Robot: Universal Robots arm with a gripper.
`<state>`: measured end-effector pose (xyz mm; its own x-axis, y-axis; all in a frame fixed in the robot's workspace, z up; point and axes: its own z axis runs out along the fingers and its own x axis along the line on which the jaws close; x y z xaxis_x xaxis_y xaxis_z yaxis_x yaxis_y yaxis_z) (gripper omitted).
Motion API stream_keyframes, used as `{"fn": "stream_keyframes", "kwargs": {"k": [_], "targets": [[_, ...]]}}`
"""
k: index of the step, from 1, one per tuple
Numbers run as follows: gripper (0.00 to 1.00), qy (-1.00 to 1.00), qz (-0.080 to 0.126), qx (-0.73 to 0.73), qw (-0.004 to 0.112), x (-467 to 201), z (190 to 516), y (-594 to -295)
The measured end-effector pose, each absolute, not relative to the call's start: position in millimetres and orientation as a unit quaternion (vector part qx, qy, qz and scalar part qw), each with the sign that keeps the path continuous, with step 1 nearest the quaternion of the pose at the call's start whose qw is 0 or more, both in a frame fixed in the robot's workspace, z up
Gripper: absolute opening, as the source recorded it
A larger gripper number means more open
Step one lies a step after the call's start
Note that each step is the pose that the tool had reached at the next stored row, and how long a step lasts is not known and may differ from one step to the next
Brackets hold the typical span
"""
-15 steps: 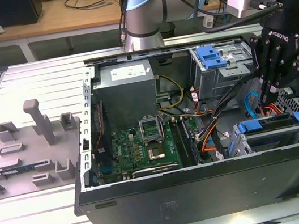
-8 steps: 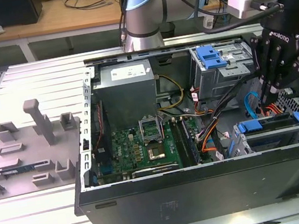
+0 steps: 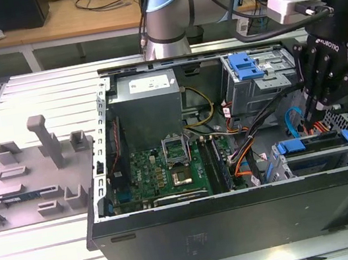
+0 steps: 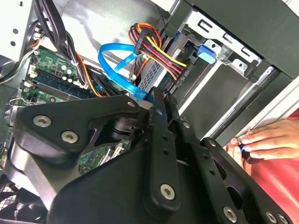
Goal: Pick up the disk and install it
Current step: 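Insert the second disk wire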
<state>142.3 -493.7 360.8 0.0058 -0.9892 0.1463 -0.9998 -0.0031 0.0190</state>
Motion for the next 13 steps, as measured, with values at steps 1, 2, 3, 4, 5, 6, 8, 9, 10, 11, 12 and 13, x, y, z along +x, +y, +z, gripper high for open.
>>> {"fn": "stream_keyframes", "kwargs": {"k": [1, 2, 3, 4, 5, 6, 8, 9, 10, 11, 12, 13], "targets": [[0.16, -0.704, 0.045, 0.707, 0.058, 142.5, 360.8, -494.0], [0.16, -0.704, 0.044, 0.707, 0.057, 143.0, 360.8, -494.6], [0.16, -0.704, 0.043, 0.707, 0.056, 143.2, 360.8, -495.0], [0.16, -0.704, 0.042, 0.707, 0.055, 143.5, 360.8, -495.4], [0.16, -0.704, 0.041, 0.707, 0.054, 143.9, 360.8, -496.0], [0.16, -0.704, 0.039, 0.707, 0.052, 144.4, 360.8, -496.8], [0.16, -0.704, 0.038, 0.707, 0.051, 145.1, 360.8, -497.7], [0.16, -0.704, 0.037, 0.707, 0.050, 145.4, 360.8, -498.2], [0.16, -0.704, 0.036, 0.707, 0.049, 145.6, 360.8, -498.8], [0.16, -0.704, 0.035, 0.707, 0.048, 145.9, 360.8, -499.5], [0.16, -0.704, 0.034, 0.708, 0.047, 146.1, 360.8, -500.1], [0.16, -0.704, 0.032, 0.708, 0.045, 146.5, 360.8, -501.4]]}}
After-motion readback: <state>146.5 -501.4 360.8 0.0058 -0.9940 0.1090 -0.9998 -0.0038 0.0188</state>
